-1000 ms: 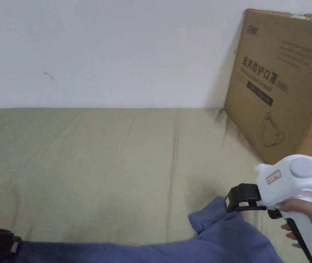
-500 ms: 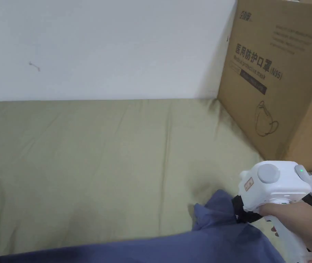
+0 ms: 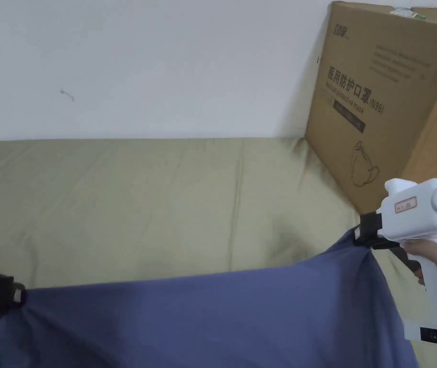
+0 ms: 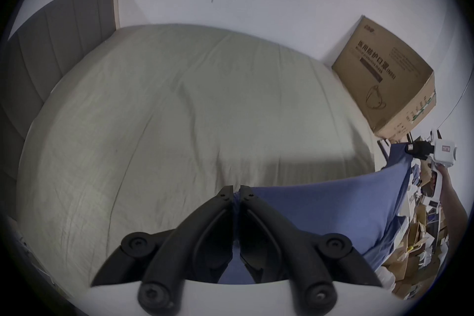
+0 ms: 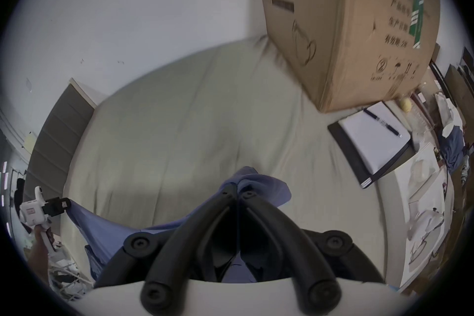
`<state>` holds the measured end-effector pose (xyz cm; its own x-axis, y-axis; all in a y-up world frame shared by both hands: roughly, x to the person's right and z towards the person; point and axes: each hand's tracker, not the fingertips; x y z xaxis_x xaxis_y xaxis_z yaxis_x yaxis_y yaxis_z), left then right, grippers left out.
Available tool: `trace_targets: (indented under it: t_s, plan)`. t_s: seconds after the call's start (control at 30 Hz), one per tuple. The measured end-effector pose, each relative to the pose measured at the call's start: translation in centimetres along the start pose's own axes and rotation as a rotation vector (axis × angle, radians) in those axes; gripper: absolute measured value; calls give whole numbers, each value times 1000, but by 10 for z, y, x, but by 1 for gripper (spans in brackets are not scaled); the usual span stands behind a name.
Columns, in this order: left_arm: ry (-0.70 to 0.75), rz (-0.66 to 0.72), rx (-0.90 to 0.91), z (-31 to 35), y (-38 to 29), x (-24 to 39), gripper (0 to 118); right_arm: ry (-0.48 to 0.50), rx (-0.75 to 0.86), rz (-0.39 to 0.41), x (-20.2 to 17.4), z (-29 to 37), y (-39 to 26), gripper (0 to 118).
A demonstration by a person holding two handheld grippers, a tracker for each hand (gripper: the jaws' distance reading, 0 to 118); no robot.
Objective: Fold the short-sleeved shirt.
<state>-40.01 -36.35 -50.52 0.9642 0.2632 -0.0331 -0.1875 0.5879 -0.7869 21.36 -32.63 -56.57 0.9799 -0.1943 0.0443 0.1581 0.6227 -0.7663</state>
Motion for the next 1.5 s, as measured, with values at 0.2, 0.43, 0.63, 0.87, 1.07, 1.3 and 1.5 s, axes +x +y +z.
trace_targets:
  t_s: [0.2,0.43,0.63,0.87,1.07,1.3,1.5]
  plan:
    - [-9,-48,109,9,18,19,1,-30,151,-42,5,25,1,0]
    - [-49,-76,28,14,-33,9,1,-23,47,-77,34,43,-80,0]
    - [-102,-31,-71,43,-125,-13,1,-8,-71,-77,64,81,-199,0]
    - [-69,33,-137,45,-185,-24,2,-31,-153,-85,70,79,-260,0]
    - [38,-19,-125,43,-194,-25,65,-95,-148,-70,67,63,-264,34]
    - [48,-115,114,112,-182,-1,118,-117,123,35,49,129,-246,110]
    - [-181,-34,457,187,-185,66,110,139,575,-59,-24,214,-238,111]
